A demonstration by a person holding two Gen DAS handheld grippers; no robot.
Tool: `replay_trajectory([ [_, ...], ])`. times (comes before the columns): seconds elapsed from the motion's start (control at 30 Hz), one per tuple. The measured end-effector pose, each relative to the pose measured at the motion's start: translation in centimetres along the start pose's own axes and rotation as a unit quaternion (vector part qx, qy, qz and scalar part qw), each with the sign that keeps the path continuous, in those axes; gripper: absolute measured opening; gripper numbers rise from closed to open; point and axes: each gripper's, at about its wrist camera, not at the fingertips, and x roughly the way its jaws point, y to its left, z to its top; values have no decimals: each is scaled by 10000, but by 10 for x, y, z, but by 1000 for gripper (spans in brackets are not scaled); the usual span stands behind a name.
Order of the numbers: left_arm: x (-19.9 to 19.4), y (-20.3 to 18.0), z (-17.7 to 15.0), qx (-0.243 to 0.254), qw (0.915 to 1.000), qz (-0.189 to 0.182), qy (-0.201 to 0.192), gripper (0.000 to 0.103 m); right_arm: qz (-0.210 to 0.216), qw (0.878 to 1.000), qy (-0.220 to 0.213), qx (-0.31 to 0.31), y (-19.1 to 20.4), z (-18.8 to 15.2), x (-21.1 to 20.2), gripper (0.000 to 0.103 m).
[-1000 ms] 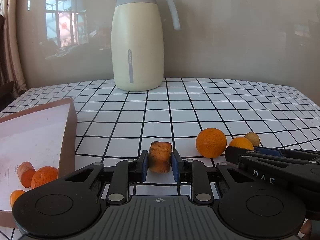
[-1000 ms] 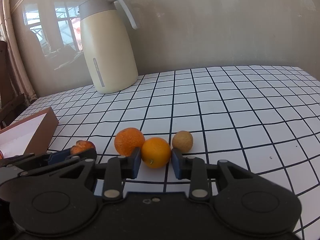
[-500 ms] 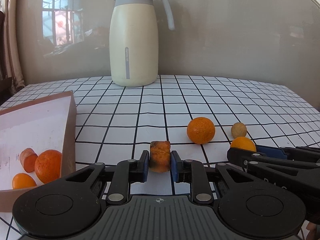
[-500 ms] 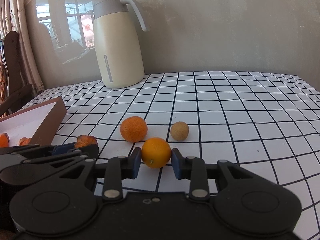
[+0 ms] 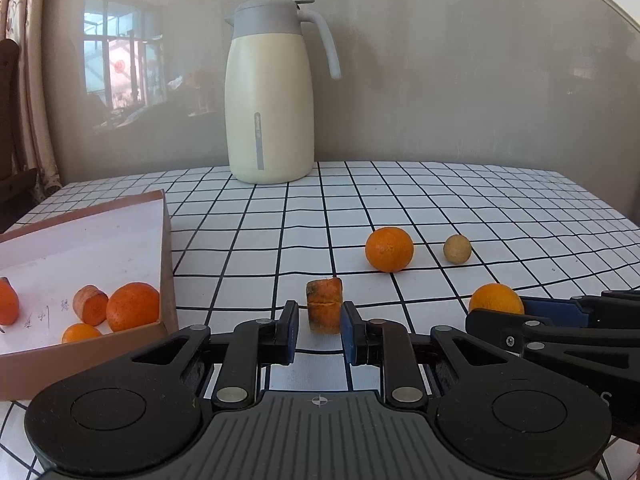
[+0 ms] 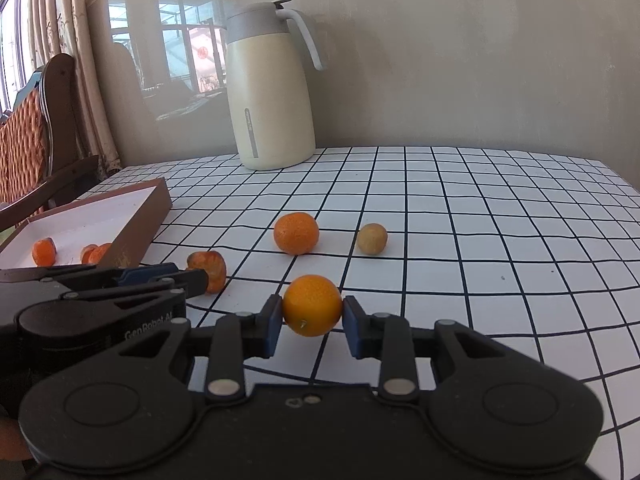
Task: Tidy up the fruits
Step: 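Carry the carrot chunk and the orange over the cardboard box with both tools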
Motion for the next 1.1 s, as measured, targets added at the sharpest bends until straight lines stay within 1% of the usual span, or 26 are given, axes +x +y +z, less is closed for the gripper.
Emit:
replay_trajectory([
  [0.13,-11,5,-1,56,9999,2,-130,23,17,9997,-109,-208,10,-1,-9,24],
  [0.27,-10,8,-3,90,9999,17,-80,23,33,9998,-82,-170,14,-3,-8,24],
  [0.37,-5,10,3,-44,9999,-48,-78,23,93,9999,-72,61,13,2,-5,24],
  [0.43,1,8,8,-88,9999,-106,-58,24,44,9999,-157,-35,15,3,-5,24],
  [0.5,9,7,12,-174,9998,-125,-31,24,43,9998,-164,35,12,4,-3,24],
  [0.57,18,4,14,-224,9997,-54,45,26,12,9998,-154,78,8,4,-2,24],
  [0.6,22,3,14,-243,9997,-31,80,28,-7,9999,-146,87,6,3,-1,24],
  [0.7,33,0,13,-300,9994,-11,181,29,-30,9998,-116,168,1,3,3,24],
  [0.8,39,-2,9,-375,9989,-18,283,29,-25,9997,-96,232,-2,3,5,24],
  [0.83,41,-3,7,-369,9989,-26,290,23,-15,9996,-100,245,-2,3,5,24],
  [0.93,41,-6,7,-324,9991,-67,254,23,17,9996,-128,249,-1,4,4,24],
  [1.1,25,-8,5,-145,9999,59,-73,23,45,9996,-146,236,-1,3,1,24],
])
